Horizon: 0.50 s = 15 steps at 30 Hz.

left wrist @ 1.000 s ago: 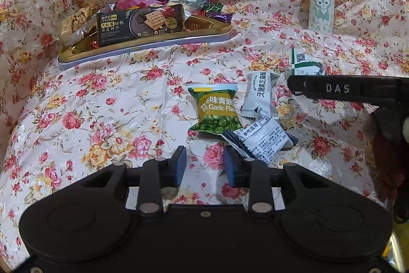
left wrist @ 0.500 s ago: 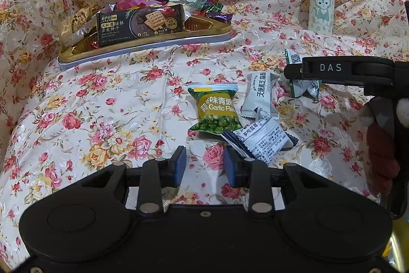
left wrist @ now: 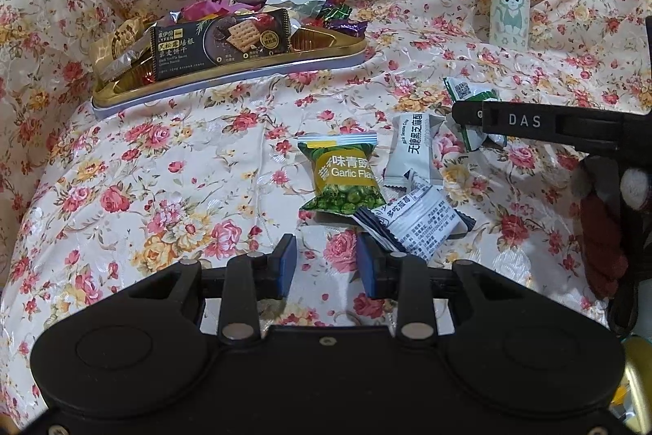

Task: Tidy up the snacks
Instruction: 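Grasp the white-green packet with the right tool, then grasp green Garlic Flavour pea packet with left tool while right tool holds white-green packet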

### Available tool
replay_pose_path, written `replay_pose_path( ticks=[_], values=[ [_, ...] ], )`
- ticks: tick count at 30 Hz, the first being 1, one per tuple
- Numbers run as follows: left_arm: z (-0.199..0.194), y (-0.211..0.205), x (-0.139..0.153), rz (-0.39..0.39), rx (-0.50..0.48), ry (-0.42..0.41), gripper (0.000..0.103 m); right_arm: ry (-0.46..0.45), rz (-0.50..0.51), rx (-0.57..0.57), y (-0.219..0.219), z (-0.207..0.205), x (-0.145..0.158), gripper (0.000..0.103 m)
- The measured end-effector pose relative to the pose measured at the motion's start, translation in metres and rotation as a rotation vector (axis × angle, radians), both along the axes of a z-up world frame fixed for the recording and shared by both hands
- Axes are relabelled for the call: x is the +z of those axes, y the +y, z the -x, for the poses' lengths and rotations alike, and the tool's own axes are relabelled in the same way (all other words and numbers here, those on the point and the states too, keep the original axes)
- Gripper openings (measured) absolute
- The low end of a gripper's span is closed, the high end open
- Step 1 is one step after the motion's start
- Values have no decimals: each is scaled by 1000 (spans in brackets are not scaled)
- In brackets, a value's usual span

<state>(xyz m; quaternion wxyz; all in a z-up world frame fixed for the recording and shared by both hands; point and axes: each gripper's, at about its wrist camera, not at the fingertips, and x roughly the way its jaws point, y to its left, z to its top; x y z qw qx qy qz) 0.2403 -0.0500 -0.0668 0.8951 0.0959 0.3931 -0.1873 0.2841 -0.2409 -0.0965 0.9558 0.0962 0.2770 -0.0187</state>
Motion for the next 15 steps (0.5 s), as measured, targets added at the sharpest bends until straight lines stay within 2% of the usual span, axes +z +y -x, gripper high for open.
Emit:
replay_pose_path(
  ticks=[7, 15],
  values=[
    [-4, 3, 3, -9, 0, 8, 46, -8, -58, -9, -7, 0, -1, 56],
    [-8, 7, 32, 29, 26, -51, 46, 6, -6, -12, 1, -1, -1, 56]
  ],
)
